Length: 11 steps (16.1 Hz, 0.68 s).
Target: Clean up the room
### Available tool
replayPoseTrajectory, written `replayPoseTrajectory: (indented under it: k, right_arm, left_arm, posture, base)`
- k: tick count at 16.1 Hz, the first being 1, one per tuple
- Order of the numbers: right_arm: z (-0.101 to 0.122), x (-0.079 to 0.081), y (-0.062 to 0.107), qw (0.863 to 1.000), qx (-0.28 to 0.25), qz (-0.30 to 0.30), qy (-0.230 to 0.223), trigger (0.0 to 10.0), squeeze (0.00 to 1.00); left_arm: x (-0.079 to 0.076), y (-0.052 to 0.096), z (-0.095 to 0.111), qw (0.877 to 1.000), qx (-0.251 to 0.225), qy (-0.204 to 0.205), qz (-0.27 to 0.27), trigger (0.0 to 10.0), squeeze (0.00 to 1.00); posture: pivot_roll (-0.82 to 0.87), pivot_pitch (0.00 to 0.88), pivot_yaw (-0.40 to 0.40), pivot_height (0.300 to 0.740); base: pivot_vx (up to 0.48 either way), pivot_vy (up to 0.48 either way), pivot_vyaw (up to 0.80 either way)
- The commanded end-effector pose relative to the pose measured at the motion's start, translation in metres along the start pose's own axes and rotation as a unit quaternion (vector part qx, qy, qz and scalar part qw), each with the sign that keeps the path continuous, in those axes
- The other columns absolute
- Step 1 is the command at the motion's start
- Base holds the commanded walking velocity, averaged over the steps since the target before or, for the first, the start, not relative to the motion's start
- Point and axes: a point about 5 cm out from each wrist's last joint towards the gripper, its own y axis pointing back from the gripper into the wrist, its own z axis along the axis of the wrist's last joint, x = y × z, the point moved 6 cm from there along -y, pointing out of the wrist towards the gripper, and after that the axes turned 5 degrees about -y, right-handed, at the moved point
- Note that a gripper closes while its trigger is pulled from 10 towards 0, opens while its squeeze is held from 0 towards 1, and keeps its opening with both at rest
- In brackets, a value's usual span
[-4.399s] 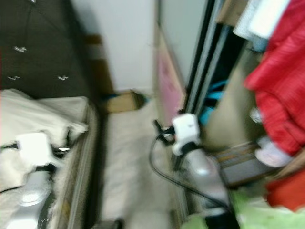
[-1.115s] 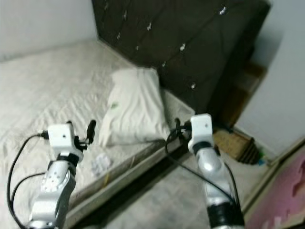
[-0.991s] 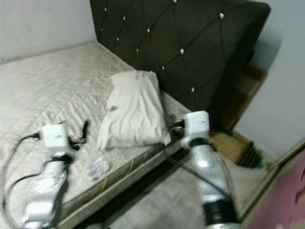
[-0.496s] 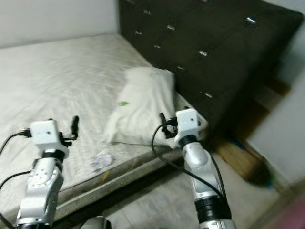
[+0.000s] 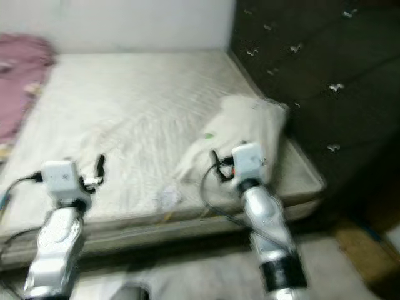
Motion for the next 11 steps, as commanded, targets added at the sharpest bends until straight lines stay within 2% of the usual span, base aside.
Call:
replayPoseTrajectory:
  k: [1, 6, 11]
  right_arm:
    - [0.0028, 0.0019, -0.0019, 1.000, -0.003, 0.001, -0.007, 10.0, 0.00]
    - [0.0042, -0.0009, -0.0022, 1.000, -0.007, -0.007, -0.017, 10.0, 0.00]
    - [0.0049, -0.0023, -0.0022, 1.000, -0.007, -0.011, -0.019, 10.0, 0.00]
  left_arm:
    - [0.0032, -0.0005, 0.0013, 1.000, -0.003, -0.014, 0.002, 10.0, 0.00]
    - [-0.0042, 0.0019, 0.0077, 0.999, -0.017, 0.001, -0.034, 10.0, 0.00]
    - [-0.0046, 0.0033, 0.0069, 0.999, -0.017, 0.004, -0.039, 10.0, 0.00]
  posture:
    - [0.01, 0.000, -0.081, 0.740]
    - [0.01, 0.000, -0.078, 0.740]
    - [0.01, 0.000, -0.078, 0.740]
  base:
    - [0.000, 0.000, 0.80]
    - [0.000, 0.000, 0.00]
    - [0.306, 0.000, 0.00]
